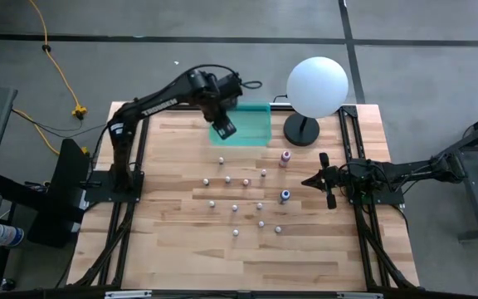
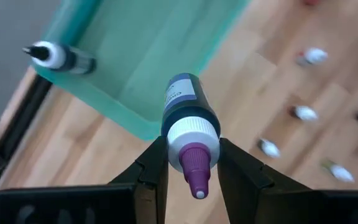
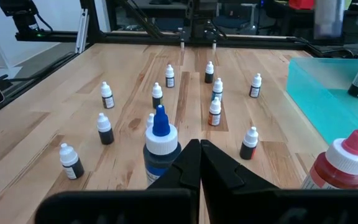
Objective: Pick & Place food coloring
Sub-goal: Put the big purple food coloring bottle into the bin
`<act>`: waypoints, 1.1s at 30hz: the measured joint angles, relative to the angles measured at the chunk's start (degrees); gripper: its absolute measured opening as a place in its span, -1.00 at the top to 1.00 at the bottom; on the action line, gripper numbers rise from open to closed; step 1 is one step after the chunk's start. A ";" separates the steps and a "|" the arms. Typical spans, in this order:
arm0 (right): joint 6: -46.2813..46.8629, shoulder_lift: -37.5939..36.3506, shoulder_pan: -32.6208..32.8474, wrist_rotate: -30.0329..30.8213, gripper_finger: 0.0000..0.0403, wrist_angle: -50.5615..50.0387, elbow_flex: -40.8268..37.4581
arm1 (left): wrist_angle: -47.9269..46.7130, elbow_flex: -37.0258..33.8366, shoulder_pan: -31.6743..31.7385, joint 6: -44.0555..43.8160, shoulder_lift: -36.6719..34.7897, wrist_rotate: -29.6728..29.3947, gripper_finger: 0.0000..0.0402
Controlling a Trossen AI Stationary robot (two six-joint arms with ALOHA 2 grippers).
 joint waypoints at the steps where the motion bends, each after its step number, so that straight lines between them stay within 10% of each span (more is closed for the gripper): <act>1: 0.01 0.00 0.01 0.00 1.00 -0.03 0.00 | 0.18 0.00 0.40 -0.47 0.83 -0.15 0.52; 33: 0.01 -0.02 0.01 0.00 1.00 -0.02 0.00 | 5.72 -1.25 11.15 -15.99 14.64 -3.81 0.52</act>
